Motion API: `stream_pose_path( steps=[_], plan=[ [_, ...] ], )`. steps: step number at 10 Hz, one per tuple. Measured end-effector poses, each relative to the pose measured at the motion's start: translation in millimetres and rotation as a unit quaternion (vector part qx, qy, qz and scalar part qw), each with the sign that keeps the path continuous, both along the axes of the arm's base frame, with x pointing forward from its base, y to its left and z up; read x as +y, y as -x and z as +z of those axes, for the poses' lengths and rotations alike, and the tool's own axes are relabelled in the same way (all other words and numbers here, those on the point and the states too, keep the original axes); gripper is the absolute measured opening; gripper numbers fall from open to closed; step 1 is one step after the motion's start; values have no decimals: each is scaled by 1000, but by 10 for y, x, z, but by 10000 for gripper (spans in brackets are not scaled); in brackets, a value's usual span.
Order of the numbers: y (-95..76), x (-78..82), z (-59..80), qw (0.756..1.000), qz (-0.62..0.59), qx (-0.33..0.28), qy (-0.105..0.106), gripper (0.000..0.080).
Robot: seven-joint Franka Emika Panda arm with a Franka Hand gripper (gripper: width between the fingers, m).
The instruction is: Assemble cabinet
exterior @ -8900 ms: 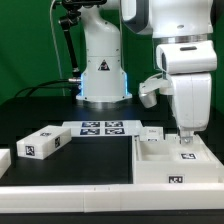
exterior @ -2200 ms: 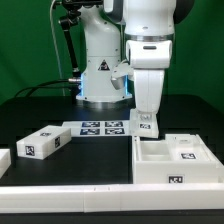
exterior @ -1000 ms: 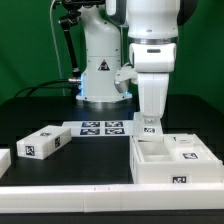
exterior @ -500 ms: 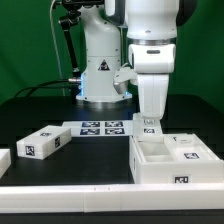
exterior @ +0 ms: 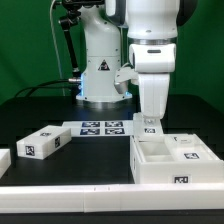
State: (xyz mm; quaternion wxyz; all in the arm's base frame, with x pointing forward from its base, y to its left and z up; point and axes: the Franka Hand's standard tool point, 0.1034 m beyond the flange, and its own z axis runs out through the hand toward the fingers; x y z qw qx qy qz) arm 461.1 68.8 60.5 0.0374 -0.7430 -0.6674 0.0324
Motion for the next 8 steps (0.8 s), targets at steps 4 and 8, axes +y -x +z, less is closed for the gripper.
stream_pose_path(
  steps=[4,8],
  plan=[
    [-21,-20,-17,1000,14,2,-2,70],
    [-87,-16,-1,1000,20,-2,-4,70]
  ],
)
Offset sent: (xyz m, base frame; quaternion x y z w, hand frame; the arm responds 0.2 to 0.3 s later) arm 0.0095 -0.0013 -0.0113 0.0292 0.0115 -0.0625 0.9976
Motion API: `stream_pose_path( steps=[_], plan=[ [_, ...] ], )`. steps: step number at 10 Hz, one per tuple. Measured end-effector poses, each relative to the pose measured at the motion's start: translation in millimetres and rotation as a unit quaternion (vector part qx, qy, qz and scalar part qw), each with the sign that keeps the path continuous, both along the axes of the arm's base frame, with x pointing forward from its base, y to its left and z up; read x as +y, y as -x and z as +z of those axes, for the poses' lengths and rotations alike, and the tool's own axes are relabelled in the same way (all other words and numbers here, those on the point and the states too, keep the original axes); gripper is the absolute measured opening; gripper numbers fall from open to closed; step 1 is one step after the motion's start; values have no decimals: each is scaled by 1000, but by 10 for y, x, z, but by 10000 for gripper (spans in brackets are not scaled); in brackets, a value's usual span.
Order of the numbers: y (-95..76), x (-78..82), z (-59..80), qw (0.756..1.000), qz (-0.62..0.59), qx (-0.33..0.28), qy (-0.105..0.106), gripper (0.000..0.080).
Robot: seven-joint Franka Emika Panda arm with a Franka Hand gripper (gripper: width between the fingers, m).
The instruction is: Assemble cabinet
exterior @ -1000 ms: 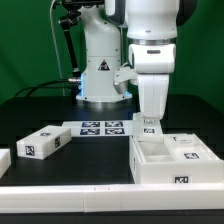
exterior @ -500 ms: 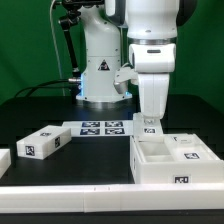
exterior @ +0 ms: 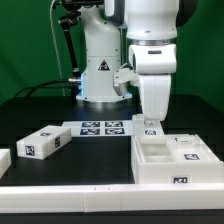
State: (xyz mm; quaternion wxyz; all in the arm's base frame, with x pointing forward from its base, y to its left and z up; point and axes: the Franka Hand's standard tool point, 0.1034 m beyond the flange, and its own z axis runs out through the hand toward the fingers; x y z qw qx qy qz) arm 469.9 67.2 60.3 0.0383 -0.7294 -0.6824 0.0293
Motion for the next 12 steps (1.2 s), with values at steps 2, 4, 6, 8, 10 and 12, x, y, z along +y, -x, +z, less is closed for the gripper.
stream_pose_path(
  steps=[2,4,6,8,10,12],
  plan=[
    [5,-2,-3,1000,0,0,0,70],
    [6,-3,-4,1000,0,1,0,70],
    [-76,-3,-16,1000,4,-1,-3,70],
    [-295,-3,-38,1000,7,-11,-10,70],
    [-431,-7,-43,1000,3,-15,-14,70],
    [-668,-25,-52,1000,-3,-22,-17,70]
  ],
)
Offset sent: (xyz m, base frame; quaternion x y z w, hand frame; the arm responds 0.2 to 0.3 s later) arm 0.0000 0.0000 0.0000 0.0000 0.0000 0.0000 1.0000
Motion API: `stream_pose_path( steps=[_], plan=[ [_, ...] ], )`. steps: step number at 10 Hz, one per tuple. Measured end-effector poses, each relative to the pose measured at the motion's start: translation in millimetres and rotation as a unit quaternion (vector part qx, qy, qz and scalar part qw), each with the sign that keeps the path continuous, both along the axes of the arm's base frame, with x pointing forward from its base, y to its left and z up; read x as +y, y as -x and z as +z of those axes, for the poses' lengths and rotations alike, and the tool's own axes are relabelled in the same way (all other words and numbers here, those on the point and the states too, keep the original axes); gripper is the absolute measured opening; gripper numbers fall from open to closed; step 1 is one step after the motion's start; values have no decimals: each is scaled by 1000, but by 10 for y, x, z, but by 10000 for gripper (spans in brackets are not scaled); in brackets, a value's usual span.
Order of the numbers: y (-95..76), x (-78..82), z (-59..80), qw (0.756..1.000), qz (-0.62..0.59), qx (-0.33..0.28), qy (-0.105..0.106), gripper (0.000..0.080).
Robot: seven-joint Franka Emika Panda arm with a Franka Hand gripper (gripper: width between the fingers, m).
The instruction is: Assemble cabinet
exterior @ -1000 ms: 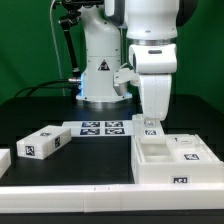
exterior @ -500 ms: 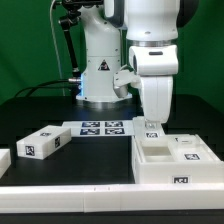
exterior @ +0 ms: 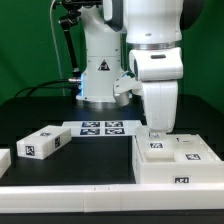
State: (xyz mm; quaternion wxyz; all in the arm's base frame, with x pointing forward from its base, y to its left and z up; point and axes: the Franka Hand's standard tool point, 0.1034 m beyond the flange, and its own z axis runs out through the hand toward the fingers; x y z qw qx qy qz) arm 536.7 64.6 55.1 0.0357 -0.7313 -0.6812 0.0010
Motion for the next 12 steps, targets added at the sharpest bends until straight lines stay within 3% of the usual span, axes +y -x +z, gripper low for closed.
stream_pose_path(
  steps=[2,6,12],
  plan=[
    [-180,-12,-1,1000,-3,-8,-3,70],
    [-364,-28,3,1000,-3,-16,-7,70],
    [-424,-33,5,1000,3,-21,-8,70]
  ],
)
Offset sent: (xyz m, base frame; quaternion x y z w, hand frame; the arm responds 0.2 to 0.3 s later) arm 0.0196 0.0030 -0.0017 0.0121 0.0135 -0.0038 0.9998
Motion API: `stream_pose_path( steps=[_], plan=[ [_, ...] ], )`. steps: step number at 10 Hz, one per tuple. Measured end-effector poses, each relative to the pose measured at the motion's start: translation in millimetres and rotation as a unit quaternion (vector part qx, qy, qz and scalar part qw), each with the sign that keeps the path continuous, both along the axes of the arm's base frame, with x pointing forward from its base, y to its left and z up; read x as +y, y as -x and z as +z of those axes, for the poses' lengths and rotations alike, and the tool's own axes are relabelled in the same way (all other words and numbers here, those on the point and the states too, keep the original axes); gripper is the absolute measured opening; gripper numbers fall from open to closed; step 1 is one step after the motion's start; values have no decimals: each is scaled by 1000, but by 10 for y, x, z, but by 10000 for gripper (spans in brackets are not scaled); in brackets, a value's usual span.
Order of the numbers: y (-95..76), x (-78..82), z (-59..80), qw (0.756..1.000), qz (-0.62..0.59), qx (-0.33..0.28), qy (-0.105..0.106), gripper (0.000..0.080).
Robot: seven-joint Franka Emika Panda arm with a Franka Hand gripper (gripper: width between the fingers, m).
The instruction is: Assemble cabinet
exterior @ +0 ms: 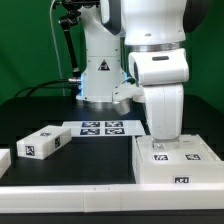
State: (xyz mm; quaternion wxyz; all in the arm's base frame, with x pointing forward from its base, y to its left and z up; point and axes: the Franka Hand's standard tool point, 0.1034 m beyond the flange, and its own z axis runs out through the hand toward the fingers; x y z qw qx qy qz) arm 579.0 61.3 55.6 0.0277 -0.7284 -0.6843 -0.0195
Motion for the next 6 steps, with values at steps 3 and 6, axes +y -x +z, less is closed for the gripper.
stream_pose_path(
  steps=[3,6],
  plan=[
    [30,3,9,1000,-3,-3,0,342],
    [241,5,98,999,-26,-21,2,666]
  ],
)
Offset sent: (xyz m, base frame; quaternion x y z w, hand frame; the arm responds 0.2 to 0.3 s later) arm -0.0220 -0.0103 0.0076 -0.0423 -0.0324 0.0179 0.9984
